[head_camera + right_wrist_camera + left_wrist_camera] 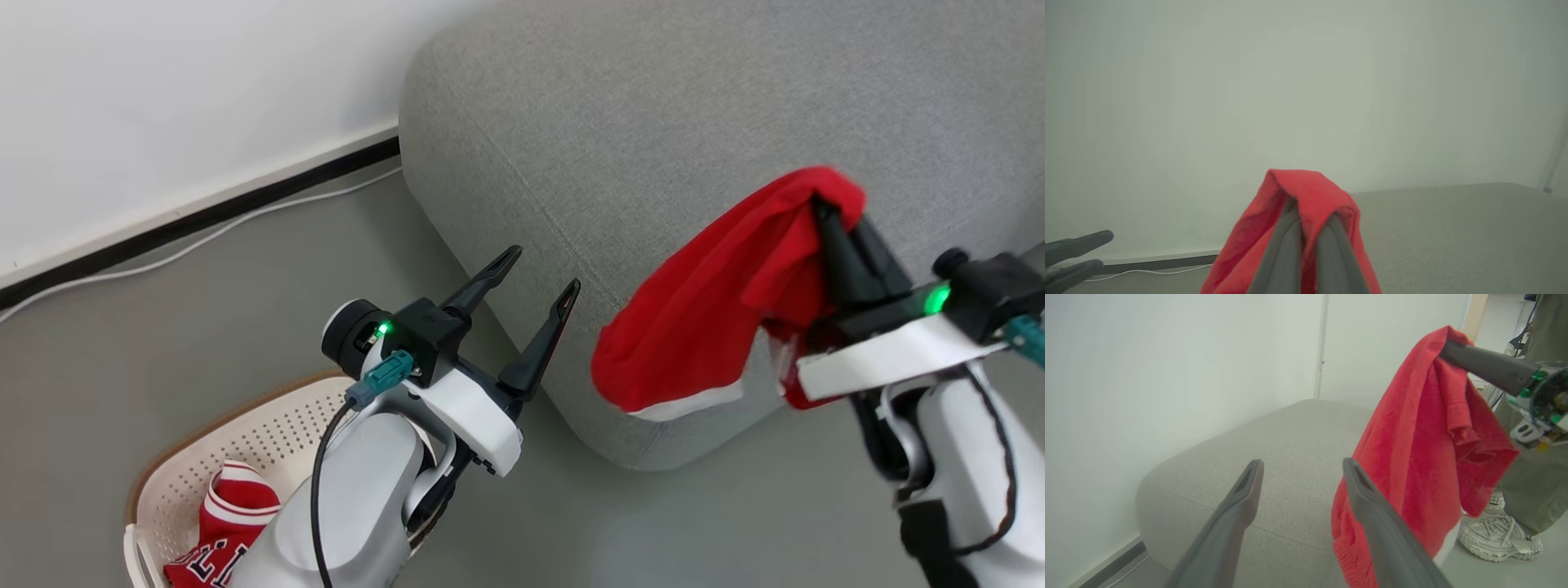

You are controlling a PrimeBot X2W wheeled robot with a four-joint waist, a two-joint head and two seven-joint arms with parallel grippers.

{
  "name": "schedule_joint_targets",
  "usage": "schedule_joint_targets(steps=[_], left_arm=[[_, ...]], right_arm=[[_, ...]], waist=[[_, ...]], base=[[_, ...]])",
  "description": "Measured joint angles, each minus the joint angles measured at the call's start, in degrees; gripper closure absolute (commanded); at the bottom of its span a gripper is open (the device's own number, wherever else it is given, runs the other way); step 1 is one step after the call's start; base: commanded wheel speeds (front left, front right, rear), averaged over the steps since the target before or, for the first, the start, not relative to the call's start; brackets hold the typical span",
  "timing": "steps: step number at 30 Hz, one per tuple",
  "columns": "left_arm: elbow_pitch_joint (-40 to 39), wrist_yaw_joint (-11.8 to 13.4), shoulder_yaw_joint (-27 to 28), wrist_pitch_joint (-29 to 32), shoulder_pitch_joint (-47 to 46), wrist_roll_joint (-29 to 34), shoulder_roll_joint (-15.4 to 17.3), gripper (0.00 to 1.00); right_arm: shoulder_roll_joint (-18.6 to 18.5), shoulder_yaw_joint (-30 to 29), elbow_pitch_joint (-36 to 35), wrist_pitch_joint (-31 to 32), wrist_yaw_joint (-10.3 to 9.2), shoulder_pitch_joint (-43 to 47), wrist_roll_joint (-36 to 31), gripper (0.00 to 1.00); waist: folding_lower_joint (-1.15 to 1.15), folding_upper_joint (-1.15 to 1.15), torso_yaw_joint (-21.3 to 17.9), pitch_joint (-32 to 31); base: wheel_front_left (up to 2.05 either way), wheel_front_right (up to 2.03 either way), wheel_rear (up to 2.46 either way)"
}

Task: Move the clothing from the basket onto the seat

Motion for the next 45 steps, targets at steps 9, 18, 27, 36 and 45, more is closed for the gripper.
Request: schedule_joint_targets(steps=[9, 18, 27, 36, 45], left_arm=[[-0.7, -0.1, -0.1, 0.0, -0.3, 0.3, 1.7, 0.00], [-1.2, -0.1, -3.5, 0.0, -4.4, 0.7, 2.9, 0.00], [-1.0, -0.1, -6.5, 0.0, -8.3, 0.8, 4.2, 0.00], [-1.4, -0.1, -8.0, 0.0, -10.5, 0.6, 4.3, 0.00], [-2.1, -0.1, -8.1, 0.0, -10.8, 0.5, 3.6, 0.00]], right_arm=[[-1.7, -8.3, 2.2, 0.0, 0.01, -10.4, -5.5, 1.00], [-3.4, -21.3, 10.3, 0.0, 0.02, -21.9, -10.0, 1.00], [-5.7, -33.8, 18.5, 0.0, 0.07, -33.8, -16.1, 1.00], [-8.0, -51.4, 22.1, 0.0, 0.07, -43.7, -27.9, 1.00], [-7.6, -67.0, 22.0, 0.0, 0.08, -53.2, -36.3, 1.00]], waist=[[0.00, 0.00, 0.1, 5.2], [0.00, 0.00, 3.4, 13.5], [0.00, 0.00, 8.7, 22.3], [0.00, 0.00, 15.1, 29.9], [0.01, 0.00, 21.5, 34.8]], base=[[0.00, 0.00, 0.00], [0.00, 0.00, 0.00], [0.00, 0.00, 0.00], [0.00, 0.00, 0.00], [0.00, 0.00, 0.00]])
